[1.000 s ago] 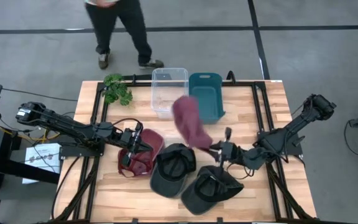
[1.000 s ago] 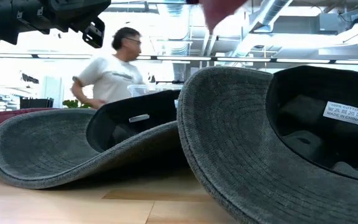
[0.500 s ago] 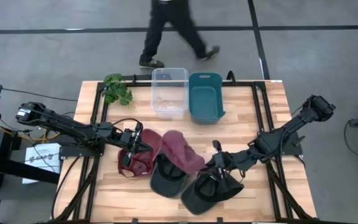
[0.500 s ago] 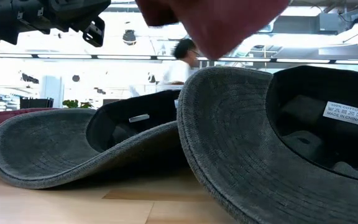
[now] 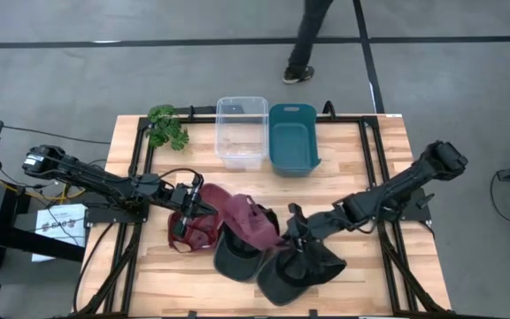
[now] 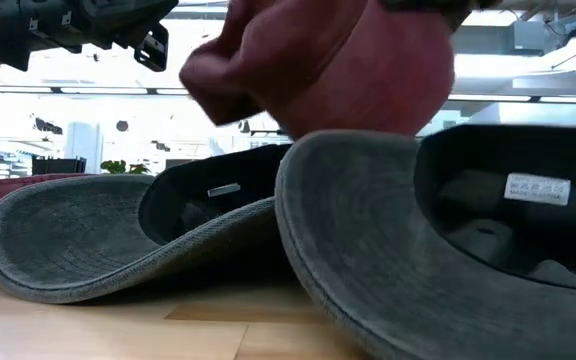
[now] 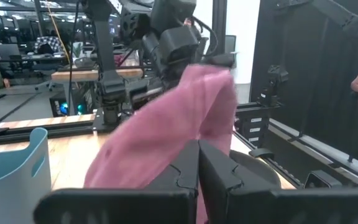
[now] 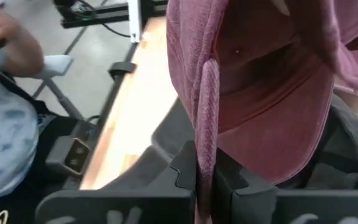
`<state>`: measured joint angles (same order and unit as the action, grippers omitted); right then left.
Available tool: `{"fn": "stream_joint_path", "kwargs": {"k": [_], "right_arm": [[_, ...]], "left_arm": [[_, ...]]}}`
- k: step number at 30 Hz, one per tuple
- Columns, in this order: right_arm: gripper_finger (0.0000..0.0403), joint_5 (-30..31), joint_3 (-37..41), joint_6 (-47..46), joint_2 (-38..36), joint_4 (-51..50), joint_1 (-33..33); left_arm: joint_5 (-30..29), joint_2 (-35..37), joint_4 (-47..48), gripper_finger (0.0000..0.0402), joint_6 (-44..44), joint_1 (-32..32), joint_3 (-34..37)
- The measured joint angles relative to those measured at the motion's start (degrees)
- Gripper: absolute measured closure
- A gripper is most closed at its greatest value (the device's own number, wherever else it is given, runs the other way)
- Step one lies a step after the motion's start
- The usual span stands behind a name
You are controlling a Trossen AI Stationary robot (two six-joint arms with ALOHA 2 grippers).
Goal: Pick & Place hat
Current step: Put the right red cap into the blue bin
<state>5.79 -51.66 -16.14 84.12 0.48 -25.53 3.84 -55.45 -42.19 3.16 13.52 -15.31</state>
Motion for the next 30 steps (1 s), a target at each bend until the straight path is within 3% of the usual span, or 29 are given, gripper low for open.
{"fn": "stream_joint_path", "kwargs": {"k": [9,25,30], "right_arm": [[0.0399,-13.4,0.0,2.5,3.6,8.0,4.1],[0.0398,-18.0,0.0,10.6,3.7,13.7,5.1],[0.0398,-17.8,0.0,10.6,3.7,13.3,5.7]], "left_arm": [[0.0,-5.3,-4.3,0.0394,1.4,0.0,0.0],[1.1,-16.3,-6.8,0.0394,1.3,0.0,-4.8],[8.4,-17.1,-8.0,0.0394,0.9,0.2,-5.8]]}}
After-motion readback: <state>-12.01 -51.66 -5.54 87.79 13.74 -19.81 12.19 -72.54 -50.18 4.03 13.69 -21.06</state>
